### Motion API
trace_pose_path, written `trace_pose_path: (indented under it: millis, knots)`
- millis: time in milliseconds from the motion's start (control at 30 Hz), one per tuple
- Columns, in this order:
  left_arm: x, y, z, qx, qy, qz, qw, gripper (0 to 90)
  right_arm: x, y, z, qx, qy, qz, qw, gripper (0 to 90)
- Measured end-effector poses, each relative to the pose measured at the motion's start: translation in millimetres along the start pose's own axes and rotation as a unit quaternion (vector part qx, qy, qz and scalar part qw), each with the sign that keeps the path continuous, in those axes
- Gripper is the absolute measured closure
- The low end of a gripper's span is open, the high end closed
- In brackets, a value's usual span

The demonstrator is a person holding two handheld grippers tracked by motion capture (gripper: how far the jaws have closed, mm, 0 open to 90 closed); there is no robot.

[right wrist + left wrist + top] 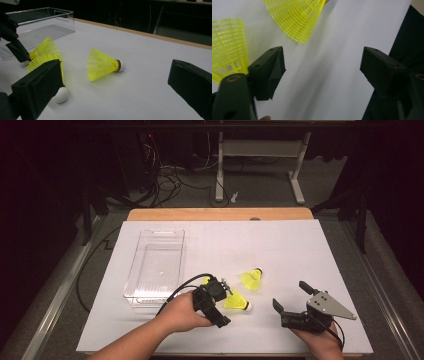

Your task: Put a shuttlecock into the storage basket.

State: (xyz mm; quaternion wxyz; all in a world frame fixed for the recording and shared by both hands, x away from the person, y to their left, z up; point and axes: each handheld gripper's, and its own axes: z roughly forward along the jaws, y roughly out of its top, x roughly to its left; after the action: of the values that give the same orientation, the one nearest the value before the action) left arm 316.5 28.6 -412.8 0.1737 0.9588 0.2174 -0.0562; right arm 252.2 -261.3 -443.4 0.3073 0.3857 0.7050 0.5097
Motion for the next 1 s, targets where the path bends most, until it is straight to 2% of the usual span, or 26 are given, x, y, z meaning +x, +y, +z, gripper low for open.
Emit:
trace_pose_path:
  millis: [200, 267, 400, 533, 800, 1000]
  knots:
    - [4.6, 4.0, 1.6, -0.005, -0.005, -0.001, 1.0, 40.8, 0.1, -0.1, 0.3, 0.0, 0.001, 0.0, 1.0, 0.0]
    - [5.9, 5.9, 1.2, -0.007, 0.0, -0.001, 1.0, 45.6, 0.3, 0.0, 0.5, 0.0, 0.001, -0.001, 1.0, 0.0]
    - [7.2, 10.2, 1.7, -0.005, 0.0, 0.007, 1.0, 53.8, 0.7, 0.0, 0.6, 0.001, 0.002, -0.002, 1.0, 0.0]
    - [7.2, 14.7, 4.4, -0.005, 0.009, 0.012, 0.9999, 57.6, 0.5, -0.1, 0.6, 0.001, 0.002, -0.002, 1.0, 0.0]
    - [8.9, 21.9, 12.0, 0.002, 0.007, 0.019, 0.9998, 66.5, 1.0, -0.3, 0.8, 0.002, 0.004, -0.001, 1.0, 0.0]
    - [11.4, 24.8, 14.6, -0.004, 0.002, 0.022, 0.9997, 74.0, 0.5, -0.7, 0.9, 0.002, 0.004, -0.001, 1.0, 0.0]
